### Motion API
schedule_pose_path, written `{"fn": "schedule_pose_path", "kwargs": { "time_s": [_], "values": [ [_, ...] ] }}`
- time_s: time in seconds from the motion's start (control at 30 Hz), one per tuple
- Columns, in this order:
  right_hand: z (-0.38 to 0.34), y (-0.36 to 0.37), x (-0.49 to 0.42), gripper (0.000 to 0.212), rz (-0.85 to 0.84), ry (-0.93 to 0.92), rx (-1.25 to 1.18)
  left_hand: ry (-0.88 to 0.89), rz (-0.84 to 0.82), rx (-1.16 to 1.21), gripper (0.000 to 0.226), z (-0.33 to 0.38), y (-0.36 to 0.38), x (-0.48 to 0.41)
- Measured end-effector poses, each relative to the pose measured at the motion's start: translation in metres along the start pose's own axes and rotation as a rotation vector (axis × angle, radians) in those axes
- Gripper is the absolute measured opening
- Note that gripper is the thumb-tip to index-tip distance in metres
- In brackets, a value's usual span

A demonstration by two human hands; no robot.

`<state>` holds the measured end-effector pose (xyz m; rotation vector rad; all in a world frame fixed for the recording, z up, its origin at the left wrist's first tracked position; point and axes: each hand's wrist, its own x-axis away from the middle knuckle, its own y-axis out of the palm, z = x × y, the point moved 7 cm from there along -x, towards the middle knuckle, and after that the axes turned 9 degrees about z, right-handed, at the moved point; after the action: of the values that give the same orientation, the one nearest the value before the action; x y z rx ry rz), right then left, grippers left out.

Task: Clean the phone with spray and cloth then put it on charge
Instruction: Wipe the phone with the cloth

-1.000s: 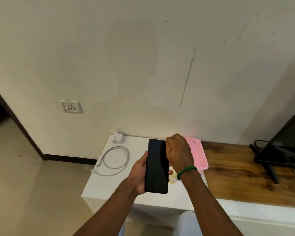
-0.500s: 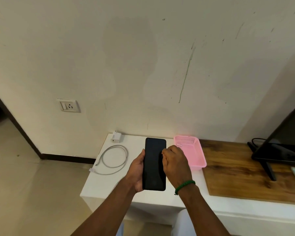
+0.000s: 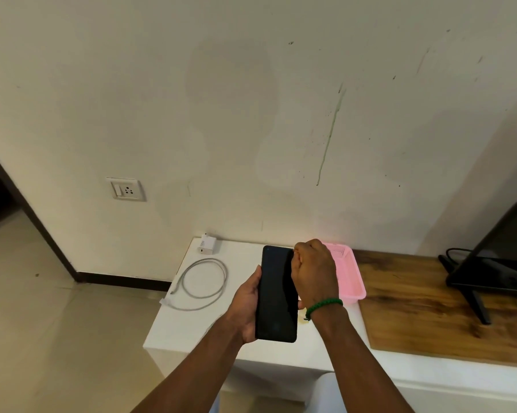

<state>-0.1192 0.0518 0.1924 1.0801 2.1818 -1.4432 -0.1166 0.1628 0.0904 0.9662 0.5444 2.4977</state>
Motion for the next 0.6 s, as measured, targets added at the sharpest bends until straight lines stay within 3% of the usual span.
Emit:
{"fn": "schedule_pose_path", "kwargs": {
  "time_s": [0.3,0.6],
  "values": [
    [-0.014,0.009,0.000,0.015,0.001,0.061,0.019,0.022,0.013,-0.002,0.056,0.000,-0.004,0.000],
    [-0.057,0.013,0.011,0.028,-0.019,-0.092,0.000,0.004,-0.055,0.028,0.064,-0.002,0.004,0.001]
  ]
}}
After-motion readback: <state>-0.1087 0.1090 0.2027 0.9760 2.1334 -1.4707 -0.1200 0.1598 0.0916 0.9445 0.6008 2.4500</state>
